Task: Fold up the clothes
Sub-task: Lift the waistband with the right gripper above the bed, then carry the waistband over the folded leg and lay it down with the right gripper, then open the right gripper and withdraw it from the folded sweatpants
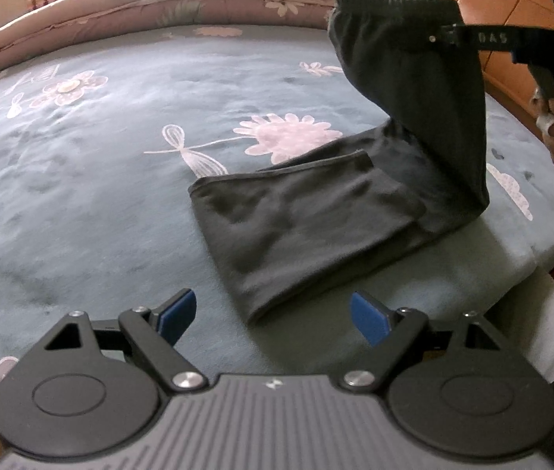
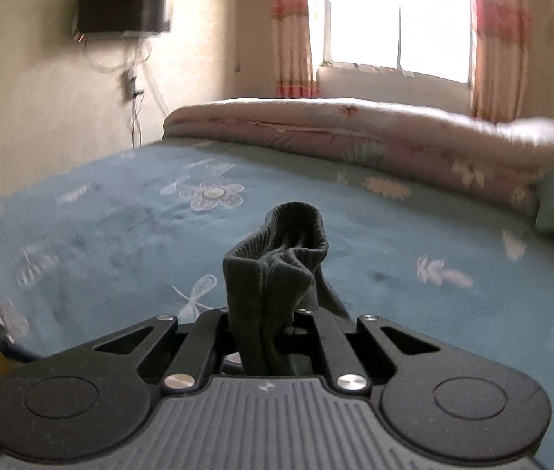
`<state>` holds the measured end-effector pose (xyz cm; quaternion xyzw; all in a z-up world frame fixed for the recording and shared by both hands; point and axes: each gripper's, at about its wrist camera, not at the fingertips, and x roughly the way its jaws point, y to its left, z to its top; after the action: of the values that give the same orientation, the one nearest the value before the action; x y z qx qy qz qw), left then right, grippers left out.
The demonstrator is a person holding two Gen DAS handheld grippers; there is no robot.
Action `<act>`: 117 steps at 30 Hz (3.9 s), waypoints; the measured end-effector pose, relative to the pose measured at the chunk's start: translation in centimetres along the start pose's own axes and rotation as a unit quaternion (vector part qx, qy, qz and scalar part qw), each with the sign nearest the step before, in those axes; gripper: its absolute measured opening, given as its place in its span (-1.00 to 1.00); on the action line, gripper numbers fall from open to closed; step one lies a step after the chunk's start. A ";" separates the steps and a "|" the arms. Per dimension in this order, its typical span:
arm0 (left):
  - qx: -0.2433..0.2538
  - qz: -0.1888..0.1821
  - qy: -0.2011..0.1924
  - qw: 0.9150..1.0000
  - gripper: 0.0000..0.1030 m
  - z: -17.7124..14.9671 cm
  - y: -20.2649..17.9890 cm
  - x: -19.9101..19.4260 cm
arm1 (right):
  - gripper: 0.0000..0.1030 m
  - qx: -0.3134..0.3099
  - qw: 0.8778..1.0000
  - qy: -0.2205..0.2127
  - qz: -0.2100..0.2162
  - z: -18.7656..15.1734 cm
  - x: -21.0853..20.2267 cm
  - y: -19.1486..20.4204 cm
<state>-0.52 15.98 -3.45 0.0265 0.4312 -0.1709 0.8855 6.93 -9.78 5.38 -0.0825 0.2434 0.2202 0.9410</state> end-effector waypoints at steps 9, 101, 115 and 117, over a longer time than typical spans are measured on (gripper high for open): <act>-0.019 0.003 0.008 1.000 0.67 -0.5 0.7 0.2 | -0.83 -0.120 0.992 0.005 -0.036 -1.0 1.2 5.3; -0.010 -0.077 0.002 0.997 0.64 6.6 -2.7 7.1 | -0.36 0.083 0.989 0.113 -0.037 -13.0 -0.4 -9.3; -0.026 -0.058 -0.024 0.998 0.70 7.8 -0.5 8.5 | -0.31 0.109 0.988 0.108 -0.025 -11.6 2.3 -9.9; -0.025 -0.064 -0.014 0.998 0.72 7.6 -0.5 9.3 | -0.16 0.108 0.988 0.104 -0.039 -10.2 4.4 -10.8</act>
<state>10.32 11.44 -5.78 -0.0254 0.4232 -0.2166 0.8794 10.99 -20.36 -5.15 -0.0121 0.3586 0.1456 0.9220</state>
